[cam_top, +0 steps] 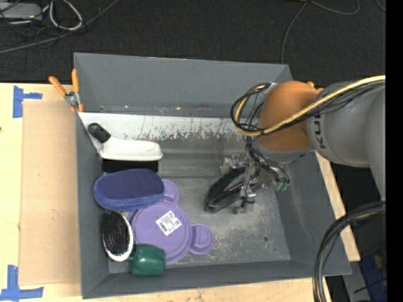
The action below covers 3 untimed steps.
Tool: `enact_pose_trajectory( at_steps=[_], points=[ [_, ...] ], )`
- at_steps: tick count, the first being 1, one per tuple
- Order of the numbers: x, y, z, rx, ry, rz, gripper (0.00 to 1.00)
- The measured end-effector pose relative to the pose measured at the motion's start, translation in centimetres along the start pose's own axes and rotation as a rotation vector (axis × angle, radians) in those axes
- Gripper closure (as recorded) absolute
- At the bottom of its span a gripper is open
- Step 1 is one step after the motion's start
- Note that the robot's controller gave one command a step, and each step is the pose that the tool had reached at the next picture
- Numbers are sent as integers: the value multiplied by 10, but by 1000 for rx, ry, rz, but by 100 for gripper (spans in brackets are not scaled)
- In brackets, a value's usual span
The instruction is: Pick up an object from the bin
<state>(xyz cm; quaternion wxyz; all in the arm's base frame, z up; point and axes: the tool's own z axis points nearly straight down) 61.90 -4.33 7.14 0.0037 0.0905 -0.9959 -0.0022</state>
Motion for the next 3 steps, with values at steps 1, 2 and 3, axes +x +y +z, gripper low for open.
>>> enact_pose_trajectory(
  at_steps=[1,2,3],
  points=[
    [-1,-8,2,9,-21,-146,0],
    [-1,-1,0,2,-6,-24,100],
    [-1,-1,0,2,-6,-24,100]
  ],
)
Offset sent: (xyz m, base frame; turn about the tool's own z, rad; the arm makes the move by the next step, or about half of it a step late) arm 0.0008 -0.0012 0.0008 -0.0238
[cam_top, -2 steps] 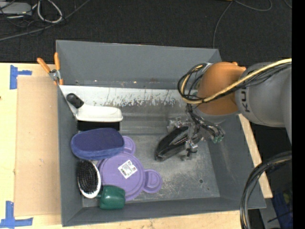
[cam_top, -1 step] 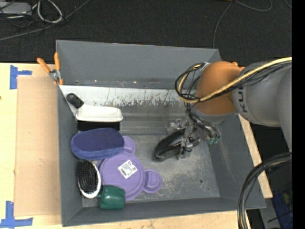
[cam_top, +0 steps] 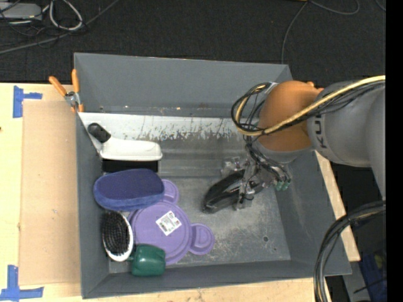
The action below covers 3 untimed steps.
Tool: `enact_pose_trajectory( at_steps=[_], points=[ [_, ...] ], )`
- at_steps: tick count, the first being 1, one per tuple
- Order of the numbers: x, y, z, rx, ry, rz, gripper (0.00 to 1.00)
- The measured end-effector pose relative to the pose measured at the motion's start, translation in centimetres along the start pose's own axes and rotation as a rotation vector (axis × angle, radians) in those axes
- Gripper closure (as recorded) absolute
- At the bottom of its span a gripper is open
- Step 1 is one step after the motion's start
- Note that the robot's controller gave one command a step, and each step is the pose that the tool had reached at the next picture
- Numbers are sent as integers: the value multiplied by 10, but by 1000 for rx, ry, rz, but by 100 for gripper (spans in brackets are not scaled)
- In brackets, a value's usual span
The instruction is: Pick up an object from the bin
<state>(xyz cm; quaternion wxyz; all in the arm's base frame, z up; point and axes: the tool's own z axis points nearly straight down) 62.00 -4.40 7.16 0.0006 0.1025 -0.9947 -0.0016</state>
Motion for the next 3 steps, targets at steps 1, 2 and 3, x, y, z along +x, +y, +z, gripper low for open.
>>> enact_pose_trajectory(
  at_steps=[1,2,3],
  points=[
    [0,0,-2,-1,1,0,100],
    [2,1,-22,-1,5,-1,100],
    [4,2,-55,-4,13,-1,100]
  ],
)
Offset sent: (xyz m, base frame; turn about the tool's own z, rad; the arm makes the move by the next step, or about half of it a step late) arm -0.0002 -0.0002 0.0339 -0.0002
